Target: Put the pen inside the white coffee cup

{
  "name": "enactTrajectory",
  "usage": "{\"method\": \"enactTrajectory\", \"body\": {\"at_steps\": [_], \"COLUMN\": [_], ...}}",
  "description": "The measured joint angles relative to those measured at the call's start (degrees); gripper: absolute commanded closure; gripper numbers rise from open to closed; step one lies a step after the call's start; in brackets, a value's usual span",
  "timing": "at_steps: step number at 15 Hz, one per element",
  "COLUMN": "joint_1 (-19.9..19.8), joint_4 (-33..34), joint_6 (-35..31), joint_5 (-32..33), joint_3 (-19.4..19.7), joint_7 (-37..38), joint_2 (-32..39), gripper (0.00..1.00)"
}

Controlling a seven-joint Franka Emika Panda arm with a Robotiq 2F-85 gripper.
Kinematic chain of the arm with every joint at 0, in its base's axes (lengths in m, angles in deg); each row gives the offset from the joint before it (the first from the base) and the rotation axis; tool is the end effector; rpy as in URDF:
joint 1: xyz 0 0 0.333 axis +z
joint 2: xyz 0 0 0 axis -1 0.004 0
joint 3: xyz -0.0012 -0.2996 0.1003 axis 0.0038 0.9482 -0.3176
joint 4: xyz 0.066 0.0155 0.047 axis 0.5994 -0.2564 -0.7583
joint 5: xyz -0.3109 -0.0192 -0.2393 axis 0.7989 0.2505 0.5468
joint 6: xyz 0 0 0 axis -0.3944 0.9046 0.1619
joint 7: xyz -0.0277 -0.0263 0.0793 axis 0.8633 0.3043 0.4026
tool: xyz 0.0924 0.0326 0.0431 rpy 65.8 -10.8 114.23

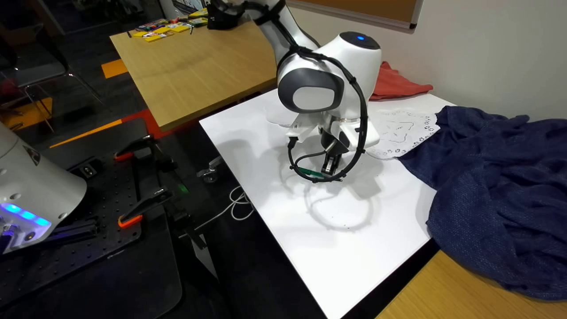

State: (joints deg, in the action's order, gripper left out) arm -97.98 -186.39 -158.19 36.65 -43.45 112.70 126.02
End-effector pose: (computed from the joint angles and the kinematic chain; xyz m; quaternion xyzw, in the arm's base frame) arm 0.5914 -0.1949 0.0285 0.8920 -0.4502 -0.0407 0.0005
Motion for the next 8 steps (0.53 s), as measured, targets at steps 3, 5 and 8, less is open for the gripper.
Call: {"method": "enactTrajectory", "body": {"at_steps": [3, 5, 8], "joint_1": [0.0, 0.0, 0.0], "joint_4": [0.1, 0.0, -1.1], "joint_6": [0.2, 0.2, 0.3], "joint_5": [0.0, 0.0, 0.2], "joint_3": [-0.2, -0.5, -1.1], "joint_7": [-0.3, -1.0, -3.5], "joint_2": [-0.5, -2.2, -7.0], "gripper": [0.97, 0.97, 0.97]}}
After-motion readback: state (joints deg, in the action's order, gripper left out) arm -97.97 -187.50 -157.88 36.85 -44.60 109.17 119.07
